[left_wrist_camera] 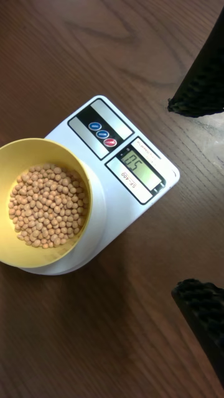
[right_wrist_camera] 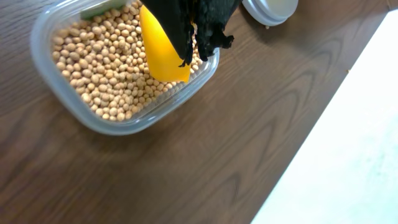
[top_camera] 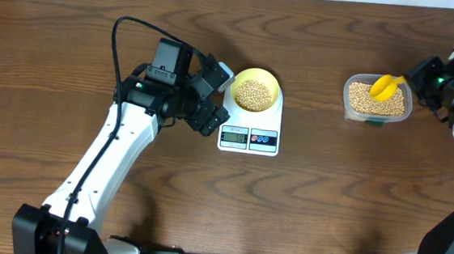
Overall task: Scoop item into bowl and weigh 50g on scale
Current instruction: 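Lower the scoop into the soybean tub with the right gripper, then release the scoop into the tub and open the right gripper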
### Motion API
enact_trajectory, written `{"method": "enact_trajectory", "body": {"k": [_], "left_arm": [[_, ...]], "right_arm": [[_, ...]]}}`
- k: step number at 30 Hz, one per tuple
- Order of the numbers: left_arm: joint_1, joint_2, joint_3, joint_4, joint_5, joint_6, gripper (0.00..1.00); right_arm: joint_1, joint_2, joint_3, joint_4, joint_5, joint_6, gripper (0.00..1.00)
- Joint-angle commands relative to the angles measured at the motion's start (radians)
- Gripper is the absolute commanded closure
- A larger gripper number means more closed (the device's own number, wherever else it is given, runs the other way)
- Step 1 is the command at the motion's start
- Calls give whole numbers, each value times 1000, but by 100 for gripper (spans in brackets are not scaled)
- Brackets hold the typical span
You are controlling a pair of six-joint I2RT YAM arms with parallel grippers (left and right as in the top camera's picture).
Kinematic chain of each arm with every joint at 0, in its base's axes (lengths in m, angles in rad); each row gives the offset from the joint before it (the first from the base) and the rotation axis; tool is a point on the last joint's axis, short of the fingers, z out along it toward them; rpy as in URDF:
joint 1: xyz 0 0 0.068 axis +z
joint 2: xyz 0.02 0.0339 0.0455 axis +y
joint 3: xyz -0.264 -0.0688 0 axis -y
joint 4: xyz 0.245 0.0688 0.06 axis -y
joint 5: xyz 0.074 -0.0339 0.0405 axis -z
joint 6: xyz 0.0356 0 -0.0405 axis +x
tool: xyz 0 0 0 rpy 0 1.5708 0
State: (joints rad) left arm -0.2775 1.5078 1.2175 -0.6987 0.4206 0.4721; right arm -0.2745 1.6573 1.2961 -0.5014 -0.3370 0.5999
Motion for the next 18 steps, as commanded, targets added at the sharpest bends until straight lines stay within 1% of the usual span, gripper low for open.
{"method": "enact_trajectory", "body": {"k": [1, 4, 8, 18], "left_arm": [[4, -4, -11, 0, 13, 6, 14], [4, -4, -11, 0, 13, 6, 14], [4, -4, -11, 0, 13, 6, 14], [4, -4, -11, 0, 13, 6, 14]], "right_arm": [[25, -21, -47, 27, 51, 69, 98], [30, -21, -84, 66, 51, 100, 98], [31, -21, -121, 94, 51, 103, 99], [31, -21, -124, 99, 51, 96, 99]]}}
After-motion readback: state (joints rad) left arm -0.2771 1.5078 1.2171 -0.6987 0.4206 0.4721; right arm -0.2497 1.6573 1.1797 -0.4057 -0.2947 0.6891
